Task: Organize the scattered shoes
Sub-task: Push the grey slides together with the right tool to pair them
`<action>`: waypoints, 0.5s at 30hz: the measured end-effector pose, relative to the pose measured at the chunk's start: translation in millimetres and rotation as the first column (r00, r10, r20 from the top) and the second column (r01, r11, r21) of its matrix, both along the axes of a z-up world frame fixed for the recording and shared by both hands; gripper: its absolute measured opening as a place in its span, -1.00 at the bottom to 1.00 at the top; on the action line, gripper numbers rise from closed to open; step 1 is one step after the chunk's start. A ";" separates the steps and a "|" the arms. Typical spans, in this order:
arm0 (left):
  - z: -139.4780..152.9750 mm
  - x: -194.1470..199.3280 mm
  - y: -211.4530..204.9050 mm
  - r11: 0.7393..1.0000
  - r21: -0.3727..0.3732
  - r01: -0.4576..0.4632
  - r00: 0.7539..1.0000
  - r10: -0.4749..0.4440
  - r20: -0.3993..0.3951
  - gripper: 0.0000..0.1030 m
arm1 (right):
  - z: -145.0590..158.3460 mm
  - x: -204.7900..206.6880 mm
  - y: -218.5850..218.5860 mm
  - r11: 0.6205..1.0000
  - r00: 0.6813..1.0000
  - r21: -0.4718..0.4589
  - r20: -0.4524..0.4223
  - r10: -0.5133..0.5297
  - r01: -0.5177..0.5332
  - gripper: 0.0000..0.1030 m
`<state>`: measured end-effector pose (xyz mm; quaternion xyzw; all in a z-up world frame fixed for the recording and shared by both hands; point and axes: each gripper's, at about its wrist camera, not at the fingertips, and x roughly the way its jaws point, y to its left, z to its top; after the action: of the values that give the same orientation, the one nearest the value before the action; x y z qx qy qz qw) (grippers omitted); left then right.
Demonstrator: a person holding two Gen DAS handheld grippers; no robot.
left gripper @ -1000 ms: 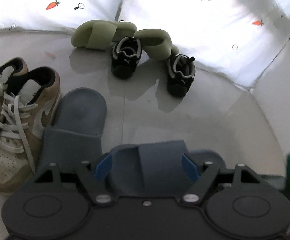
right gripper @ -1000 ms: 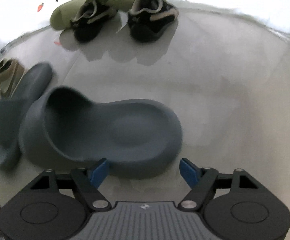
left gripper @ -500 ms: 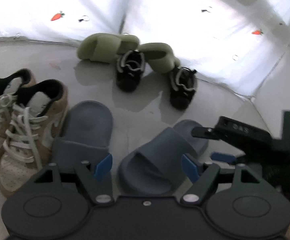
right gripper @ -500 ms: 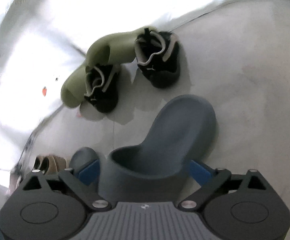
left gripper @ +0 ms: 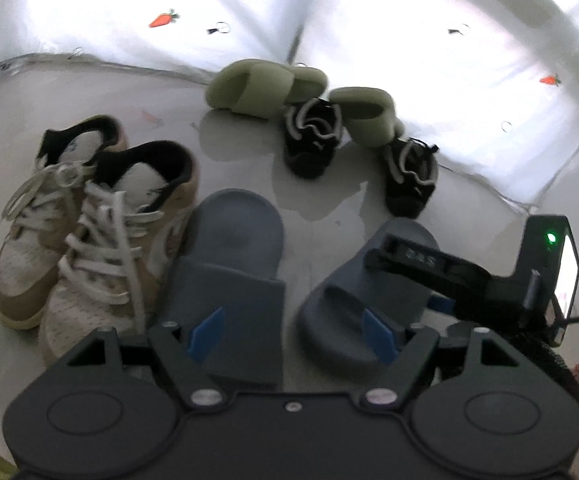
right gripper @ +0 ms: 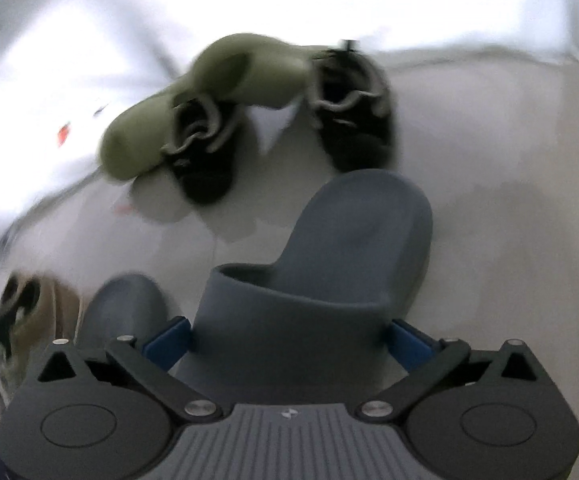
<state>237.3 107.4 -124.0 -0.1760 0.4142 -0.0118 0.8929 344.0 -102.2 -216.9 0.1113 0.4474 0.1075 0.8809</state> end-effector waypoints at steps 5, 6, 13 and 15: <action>0.5 -1.1 5.1 1.000 -0.014 -0.005 1.000 0.005 0.008 0.49 | 1.2 6.0 4.7 0.958 0.958 0.000 -0.011 0.286 -0.286 0.95; 0.6 -0.9 4.7 1.000 -0.017 0.000 1.000 0.000 0.010 0.49 | 1.9 3.8 7.9 0.942 0.942 0.000 -0.015 0.336 -0.336 0.95; 3.3 -1.0 -2.4 0.999 -0.017 0.039 0.999 -0.038 0.022 0.49 | 2.2 -16.2 30.4 0.877 0.877 0.016 -0.012 0.481 -0.481 0.95; 3.7 -1.7 -2.6 0.999 -0.020 0.040 0.999 -0.040 0.022 0.49 | 2.0 -23.3 31.6 0.869 0.869 0.020 -0.005 0.495 -0.494 0.95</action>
<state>235.6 104.8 -120.3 -0.1764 0.4076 -0.0357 0.8952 320.6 -70.6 -214.9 0.0017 0.4644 0.3327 0.8207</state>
